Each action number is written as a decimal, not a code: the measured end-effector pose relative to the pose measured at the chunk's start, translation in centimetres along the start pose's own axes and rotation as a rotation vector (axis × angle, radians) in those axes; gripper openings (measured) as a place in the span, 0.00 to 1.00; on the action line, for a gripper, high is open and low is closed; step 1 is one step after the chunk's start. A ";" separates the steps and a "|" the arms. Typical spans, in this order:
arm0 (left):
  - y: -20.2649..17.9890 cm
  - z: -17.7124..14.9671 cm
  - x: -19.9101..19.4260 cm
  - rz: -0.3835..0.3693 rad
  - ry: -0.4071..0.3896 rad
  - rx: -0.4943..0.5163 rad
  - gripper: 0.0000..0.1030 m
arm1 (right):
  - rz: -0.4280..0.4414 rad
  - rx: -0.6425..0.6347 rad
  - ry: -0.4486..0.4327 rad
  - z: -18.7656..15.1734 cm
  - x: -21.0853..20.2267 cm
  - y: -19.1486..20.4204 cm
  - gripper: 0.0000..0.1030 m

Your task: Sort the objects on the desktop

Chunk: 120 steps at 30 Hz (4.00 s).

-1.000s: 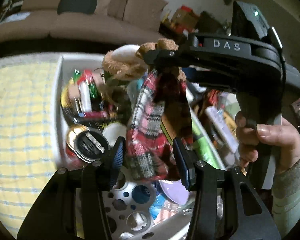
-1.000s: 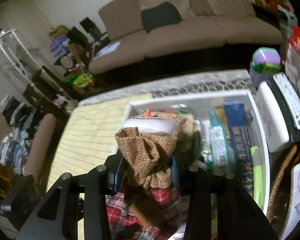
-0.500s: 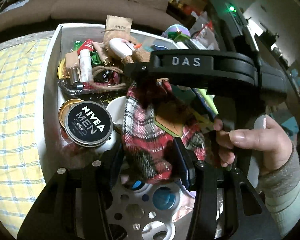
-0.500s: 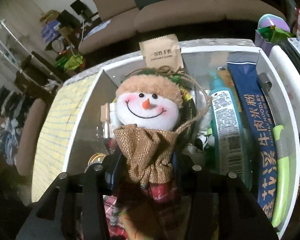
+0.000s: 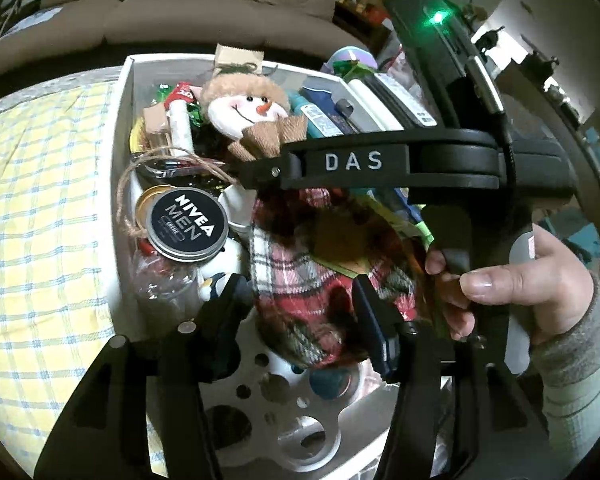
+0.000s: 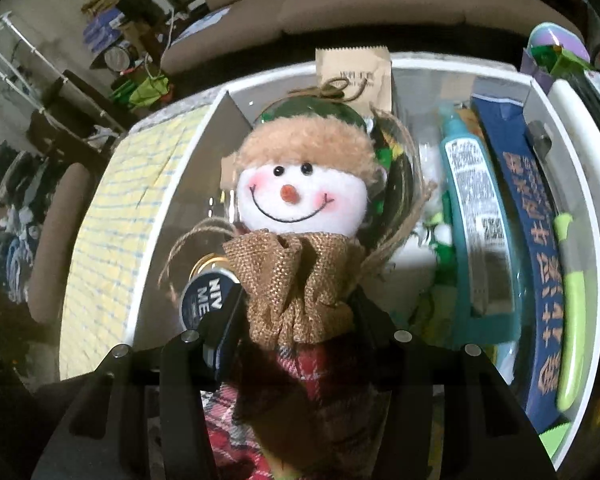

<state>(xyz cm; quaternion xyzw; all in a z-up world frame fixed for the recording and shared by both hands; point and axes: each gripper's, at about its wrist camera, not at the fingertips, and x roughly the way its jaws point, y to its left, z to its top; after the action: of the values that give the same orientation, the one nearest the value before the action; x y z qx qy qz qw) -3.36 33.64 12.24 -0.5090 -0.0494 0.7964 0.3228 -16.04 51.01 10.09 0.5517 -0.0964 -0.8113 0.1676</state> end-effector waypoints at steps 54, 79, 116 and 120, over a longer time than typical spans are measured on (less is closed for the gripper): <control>3.9 -11.9 -17.0 0.415 -0.277 -0.043 1.00 | -0.197 -0.102 -0.366 -19.5 -9.6 12.3 1.00; 25.8 -19.1 -15.1 0.551 -0.208 -0.232 1.00 | -0.159 -0.138 -0.248 -19.3 10.1 25.1 1.00; 27.4 -20.0 -11.3 0.588 -0.148 -0.177 1.00 | -0.308 -0.150 -0.230 -18.6 15.1 24.9 1.00; 27.4 -20.0 -11.4 0.589 -0.149 -0.176 1.00 | -0.308 -0.150 -0.230 -18.6 15.1 24.9 1.00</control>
<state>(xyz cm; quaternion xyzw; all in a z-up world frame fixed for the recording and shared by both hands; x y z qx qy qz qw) 3.91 0.63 0.34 -0.4676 0.0079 0.8834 0.0285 0.29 22.75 -1.35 0.4497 0.0314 -0.8899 0.0703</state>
